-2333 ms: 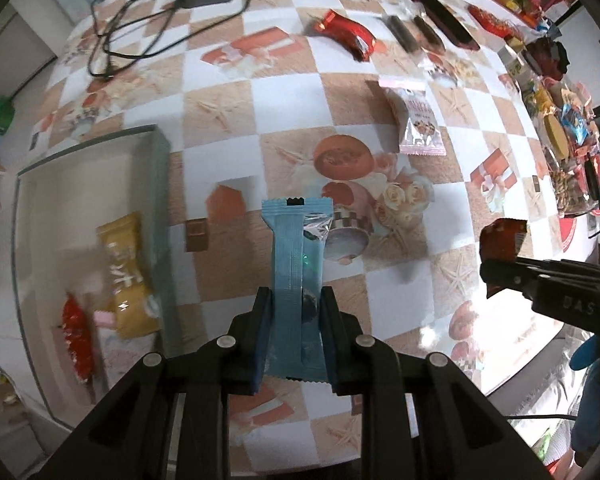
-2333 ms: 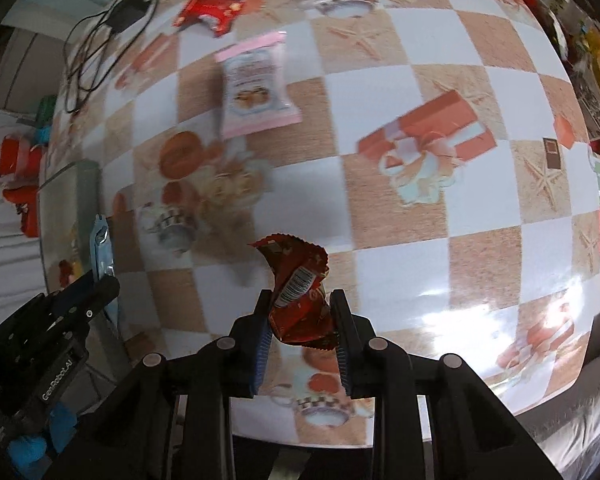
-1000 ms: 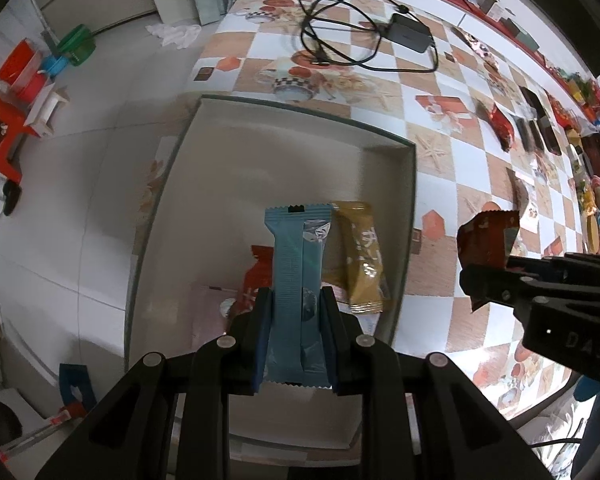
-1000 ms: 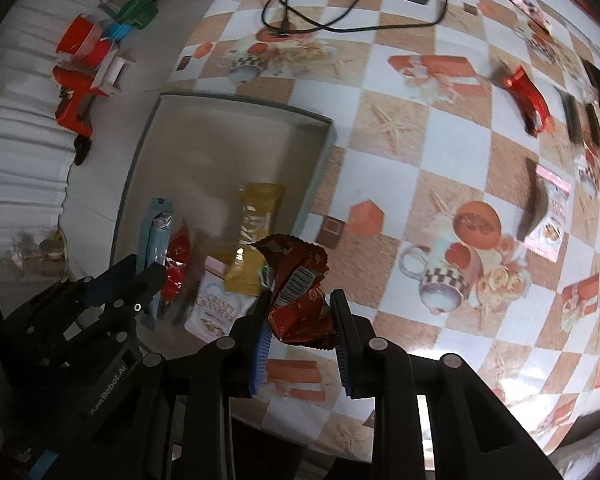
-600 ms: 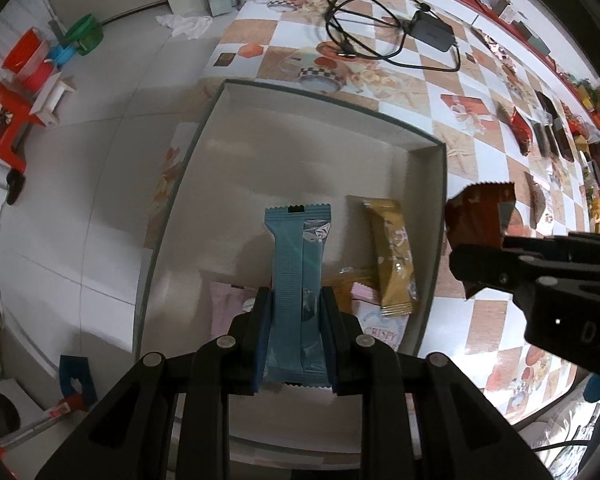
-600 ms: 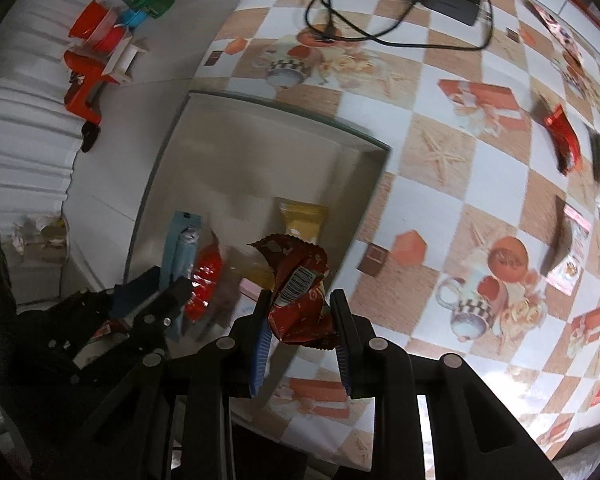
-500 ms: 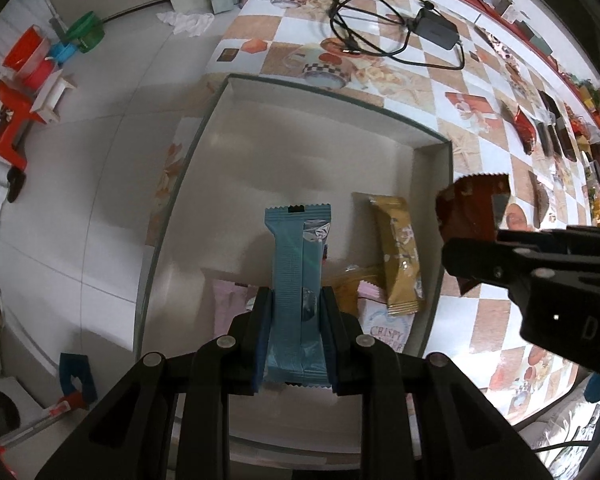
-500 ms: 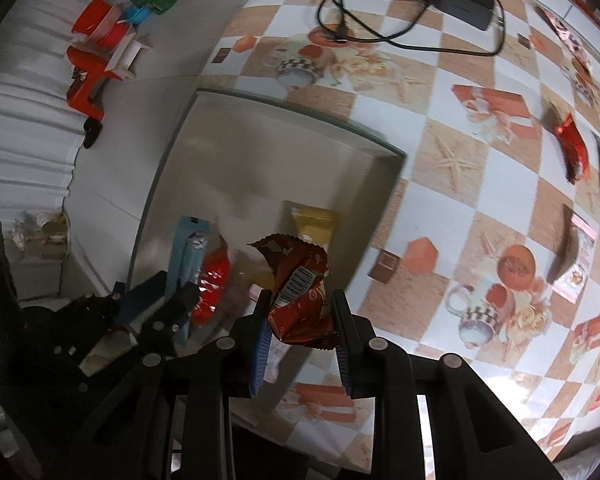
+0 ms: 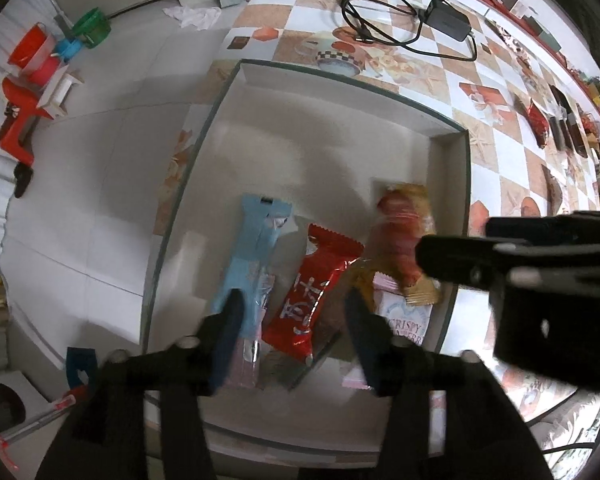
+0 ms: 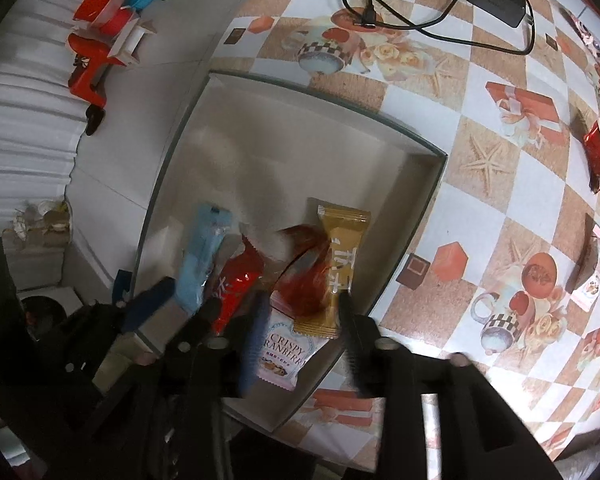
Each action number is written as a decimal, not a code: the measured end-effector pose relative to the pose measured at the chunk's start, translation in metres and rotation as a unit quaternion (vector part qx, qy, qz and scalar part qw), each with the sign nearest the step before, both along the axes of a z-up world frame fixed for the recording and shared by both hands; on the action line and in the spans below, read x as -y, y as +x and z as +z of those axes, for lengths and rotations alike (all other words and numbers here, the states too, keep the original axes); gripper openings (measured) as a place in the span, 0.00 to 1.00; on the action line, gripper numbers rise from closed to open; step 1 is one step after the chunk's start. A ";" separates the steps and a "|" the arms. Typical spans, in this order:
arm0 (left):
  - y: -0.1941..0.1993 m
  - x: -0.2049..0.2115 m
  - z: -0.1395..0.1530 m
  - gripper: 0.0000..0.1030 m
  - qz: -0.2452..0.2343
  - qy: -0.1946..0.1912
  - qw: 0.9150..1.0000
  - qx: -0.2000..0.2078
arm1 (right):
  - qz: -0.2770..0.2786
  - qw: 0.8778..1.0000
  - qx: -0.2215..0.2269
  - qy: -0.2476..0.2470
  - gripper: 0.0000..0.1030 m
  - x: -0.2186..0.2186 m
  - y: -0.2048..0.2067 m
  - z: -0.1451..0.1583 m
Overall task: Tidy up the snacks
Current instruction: 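Lower both snacks into the tray and open both tools, then withdraw both open tools from the tray toward the remaining snacks, then grasp the red pack with left tool while right tool grasps the pink Crispy Cranberry pack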
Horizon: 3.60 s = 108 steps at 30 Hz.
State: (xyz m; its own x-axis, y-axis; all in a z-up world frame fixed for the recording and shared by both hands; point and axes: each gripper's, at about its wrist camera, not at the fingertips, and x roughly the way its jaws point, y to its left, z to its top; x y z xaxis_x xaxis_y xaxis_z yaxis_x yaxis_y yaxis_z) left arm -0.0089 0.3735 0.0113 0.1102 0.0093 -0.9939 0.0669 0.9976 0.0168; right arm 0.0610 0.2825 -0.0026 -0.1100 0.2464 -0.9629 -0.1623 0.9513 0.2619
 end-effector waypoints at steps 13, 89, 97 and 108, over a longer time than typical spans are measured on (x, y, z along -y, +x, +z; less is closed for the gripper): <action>-0.001 0.007 0.007 0.74 -0.001 0.010 1.000 0.004 | -0.013 1.000 0.011 -0.007 0.90 0.014 -0.002 0.007; 0.214 0.346 -0.075 0.76 0.018 -0.056 0.994 -0.091 | -0.233 0.958 -0.113 -0.122 1.00 0.316 -0.164 -0.086; 0.216 0.338 -0.078 0.52 -0.012 -0.038 0.997 -0.066 | -0.235 0.958 -0.110 -0.124 1.00 0.302 -0.164 -0.089; 0.097 0.280 -0.079 0.24 -0.129 -0.003 0.989 -0.076 | -0.237 0.958 -0.096 -0.127 1.00 0.296 -0.167 -0.083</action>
State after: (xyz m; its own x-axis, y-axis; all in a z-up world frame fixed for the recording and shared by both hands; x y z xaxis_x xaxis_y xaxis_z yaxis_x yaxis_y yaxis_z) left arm 0.0884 0.0932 -0.0677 -0.0418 -0.0050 -0.9991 0.3200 0.9472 -0.0181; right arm -0.1055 -0.0134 -0.0853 -0.2243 0.0718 -0.9719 0.3309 0.9436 -0.0066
